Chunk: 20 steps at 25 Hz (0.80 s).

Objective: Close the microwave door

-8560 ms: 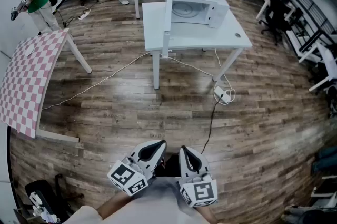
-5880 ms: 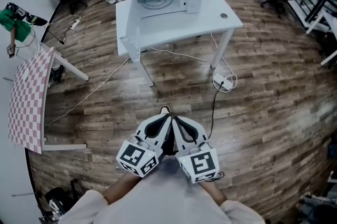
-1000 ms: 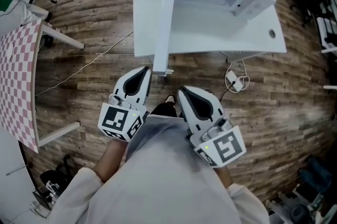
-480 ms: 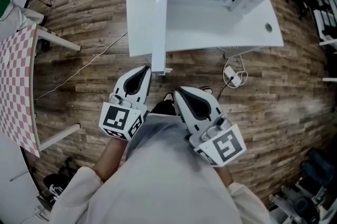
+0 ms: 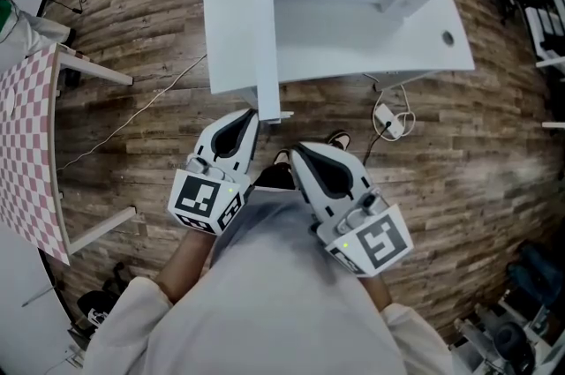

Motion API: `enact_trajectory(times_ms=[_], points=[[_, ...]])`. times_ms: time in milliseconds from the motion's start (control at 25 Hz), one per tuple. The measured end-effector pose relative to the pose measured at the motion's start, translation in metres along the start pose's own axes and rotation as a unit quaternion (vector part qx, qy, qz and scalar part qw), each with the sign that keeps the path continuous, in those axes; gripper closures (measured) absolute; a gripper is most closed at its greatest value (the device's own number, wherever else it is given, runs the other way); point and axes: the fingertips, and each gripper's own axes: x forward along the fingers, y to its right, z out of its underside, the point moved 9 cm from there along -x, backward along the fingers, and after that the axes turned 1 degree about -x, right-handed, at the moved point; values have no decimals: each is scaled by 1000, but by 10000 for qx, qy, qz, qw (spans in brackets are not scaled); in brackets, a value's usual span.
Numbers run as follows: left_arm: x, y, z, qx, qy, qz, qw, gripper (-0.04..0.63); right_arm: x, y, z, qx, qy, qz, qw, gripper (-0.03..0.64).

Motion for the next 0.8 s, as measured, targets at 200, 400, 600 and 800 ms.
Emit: enact_trajectory(times_ms=[200,400,600,800], points=[[10,10,-2,148,-39,97,9998,575,-3,9,0,4,-45,-2,10000,594],[19,16,-4,68,53,189,9998,575,-6,18,-1,7,-47,1,10000,594],[32,17,-2,51,-40,234,9997,575,-7,28,-1,25,-24,2,10000,594],[46,20,-6,33,-90,285,9995,575,-8,40,-5,55,-25,44,10000,594]])
